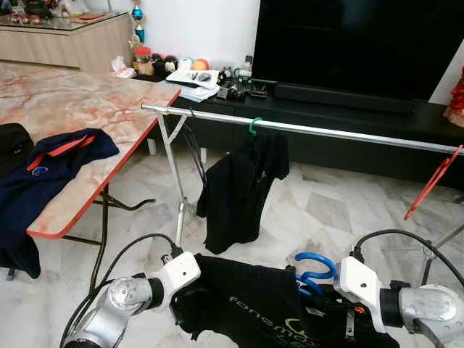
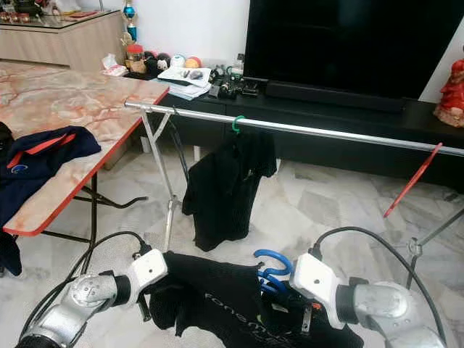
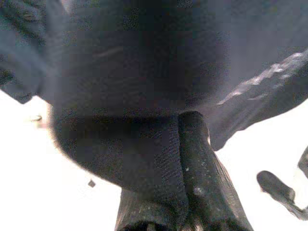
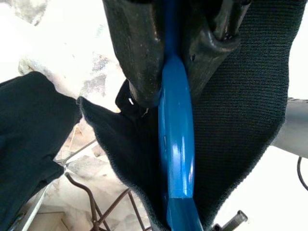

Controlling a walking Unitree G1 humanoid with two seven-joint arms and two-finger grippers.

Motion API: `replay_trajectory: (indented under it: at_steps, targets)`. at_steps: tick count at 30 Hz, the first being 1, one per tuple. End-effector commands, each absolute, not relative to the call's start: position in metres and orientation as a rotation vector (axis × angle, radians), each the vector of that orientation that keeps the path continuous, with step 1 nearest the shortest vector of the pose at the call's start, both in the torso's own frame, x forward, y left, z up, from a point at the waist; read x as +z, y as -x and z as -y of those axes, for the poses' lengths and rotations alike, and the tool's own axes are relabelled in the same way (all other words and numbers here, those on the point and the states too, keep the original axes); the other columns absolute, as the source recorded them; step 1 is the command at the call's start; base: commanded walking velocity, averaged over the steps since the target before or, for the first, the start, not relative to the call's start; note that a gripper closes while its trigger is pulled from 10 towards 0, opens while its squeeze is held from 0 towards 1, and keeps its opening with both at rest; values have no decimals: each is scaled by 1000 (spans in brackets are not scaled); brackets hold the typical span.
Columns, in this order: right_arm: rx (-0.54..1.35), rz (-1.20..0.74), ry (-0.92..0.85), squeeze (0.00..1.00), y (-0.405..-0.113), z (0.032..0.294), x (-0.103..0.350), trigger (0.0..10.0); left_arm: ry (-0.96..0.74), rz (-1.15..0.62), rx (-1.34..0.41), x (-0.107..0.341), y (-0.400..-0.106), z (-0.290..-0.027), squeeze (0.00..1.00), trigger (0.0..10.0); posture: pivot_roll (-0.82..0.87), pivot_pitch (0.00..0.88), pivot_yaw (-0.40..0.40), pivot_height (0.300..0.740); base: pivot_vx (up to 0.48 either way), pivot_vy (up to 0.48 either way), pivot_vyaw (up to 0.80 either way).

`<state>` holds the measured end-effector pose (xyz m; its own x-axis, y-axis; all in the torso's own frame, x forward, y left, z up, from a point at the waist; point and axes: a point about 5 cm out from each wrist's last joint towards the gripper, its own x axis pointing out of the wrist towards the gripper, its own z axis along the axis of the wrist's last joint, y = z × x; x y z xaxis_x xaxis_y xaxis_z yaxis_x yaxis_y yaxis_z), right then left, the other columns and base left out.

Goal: Hang hanger

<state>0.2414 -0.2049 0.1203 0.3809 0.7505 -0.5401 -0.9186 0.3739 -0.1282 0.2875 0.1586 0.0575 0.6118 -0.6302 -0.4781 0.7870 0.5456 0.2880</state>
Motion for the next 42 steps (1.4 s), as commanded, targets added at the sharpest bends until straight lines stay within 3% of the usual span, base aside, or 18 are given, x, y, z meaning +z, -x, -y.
replay_trajectory:
  at_steps: [1,2,3,4,7,12,16,21,25,30,34,36,38,42]
  targets:
    - [1096,-434,482,0,-244,210,123,10000,-505,-330,-797,63,-294,-169,0,0,78,0,-58,740,0,0,0]
    - [1096,-434,482,0,-244,210,123,10000,-505,-330,-797,63,-294,-169,0,0,78,0,-58,740,0,0,0]
    - [1073,-458,496,0,-243,218,121,10000,-524,-343,-598,68,-302,-203,0,0,77,0,-57,740,0,0,0]
    - [1073,-458,496,0,-243,218,121,10000,-524,-343,-598,68,-302,-203,0,0,77,0,-57,740,0,0,0]
    - [1045,-502,514,0,-241,229,118,10000,-561,-392,-253,73,-305,-261,0,0,85,0,-59,740,0,0,0]
    - [1033,-511,521,0,-242,233,118,10000,-531,-476,36,67,-298,-299,0,0,87,0,-60,740,0,0,0]
    - [1015,-469,497,0,-247,234,124,10000,-519,-663,121,44,-282,-311,0,0,86,0,-65,740,0,0,0]
    - [1023,-395,420,0,-249,236,138,10000,-571,-791,76,23,-270,-306,0,0,86,0,-63,740,0,0,0]
    - [1003,-422,479,0,-250,246,138,10000,-579,-849,-120,7,-264,-285,0,0,77,0,-66,740,0,0,0]
    - [902,-272,432,0,-267,239,147,10000,-561,-812,-291,10,-269,-263,0,0,78,0,-68,740,0,0,0]
    - [795,-69,223,0,-285,221,155,10000,-525,-687,-440,23,-278,-240,0,0,86,0,-70,740,0,0,0]
    - [788,34,38,0,-289,203,156,10000,-433,-564,-546,37,-284,-218,0,0,95,0,-73,740,0,0,0]
    - [827,80,-91,0,-288,183,149,10000,-359,-473,-634,52,-288,-198,0,0,106,0,-75,740,0,0,0]
    - [824,95,-232,0,-286,170,132,10000,-298,-403,-710,65,-288,-179,0,0,115,0,-76,740,0,0,0]
